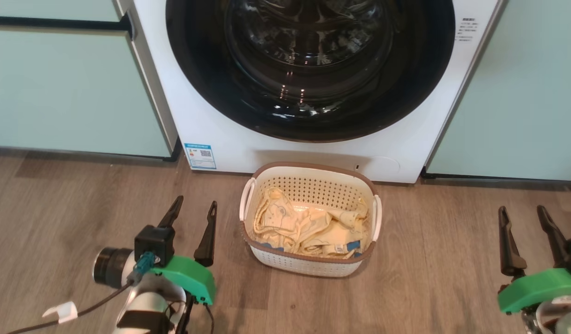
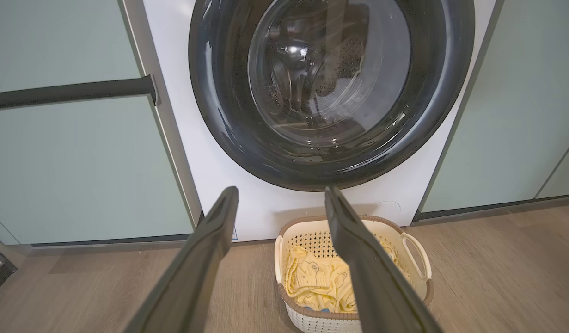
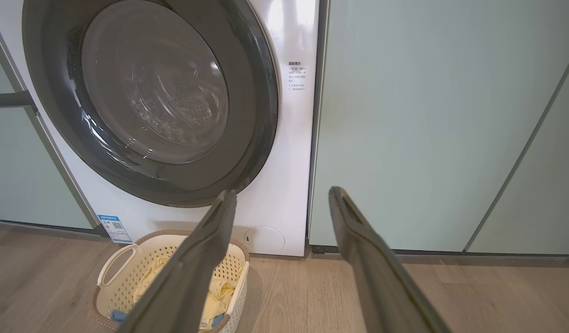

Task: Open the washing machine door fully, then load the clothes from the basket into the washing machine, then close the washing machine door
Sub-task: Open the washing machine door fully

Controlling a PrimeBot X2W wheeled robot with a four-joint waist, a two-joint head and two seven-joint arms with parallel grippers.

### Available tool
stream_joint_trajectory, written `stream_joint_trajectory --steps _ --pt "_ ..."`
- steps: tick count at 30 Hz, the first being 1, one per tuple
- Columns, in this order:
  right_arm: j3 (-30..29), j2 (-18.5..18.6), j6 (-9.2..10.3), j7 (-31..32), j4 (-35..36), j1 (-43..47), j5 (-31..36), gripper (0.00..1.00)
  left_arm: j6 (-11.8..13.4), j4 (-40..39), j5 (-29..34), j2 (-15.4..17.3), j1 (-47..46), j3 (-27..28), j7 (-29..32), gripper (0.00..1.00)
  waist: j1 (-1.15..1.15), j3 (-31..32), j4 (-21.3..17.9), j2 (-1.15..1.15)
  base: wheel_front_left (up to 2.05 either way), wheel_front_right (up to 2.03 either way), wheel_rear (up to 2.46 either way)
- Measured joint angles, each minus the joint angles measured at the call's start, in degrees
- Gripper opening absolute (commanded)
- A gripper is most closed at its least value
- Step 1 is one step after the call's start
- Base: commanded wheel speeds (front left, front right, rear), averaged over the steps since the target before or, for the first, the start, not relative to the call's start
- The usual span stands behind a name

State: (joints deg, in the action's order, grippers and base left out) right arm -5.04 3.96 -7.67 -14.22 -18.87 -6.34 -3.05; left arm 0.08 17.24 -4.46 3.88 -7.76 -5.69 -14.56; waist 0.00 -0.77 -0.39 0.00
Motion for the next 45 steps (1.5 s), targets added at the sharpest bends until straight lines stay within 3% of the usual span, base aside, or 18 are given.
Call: stream_joint_trajectory --steps 27,45 --pt "-2.1 -0.7 0.00 -0.1 1.5 0.1 -0.5 1.00 -0.5 -1.3 0.4 -1.0 -0.7 0.1 0.0 1.00 0.00 -0.6 -0.6 0.00 1.14 1.14 -2.29" --pt "-2.3 -1.0 0.00 -0.1 1.9 0.2 -1.0 1.00 -0.5 -1.5 0.4 -0.9 -0.7 0.5 0.0 1.00 0.00 -0.5 -0.6 0.00 0.22 0.22 -0.44"
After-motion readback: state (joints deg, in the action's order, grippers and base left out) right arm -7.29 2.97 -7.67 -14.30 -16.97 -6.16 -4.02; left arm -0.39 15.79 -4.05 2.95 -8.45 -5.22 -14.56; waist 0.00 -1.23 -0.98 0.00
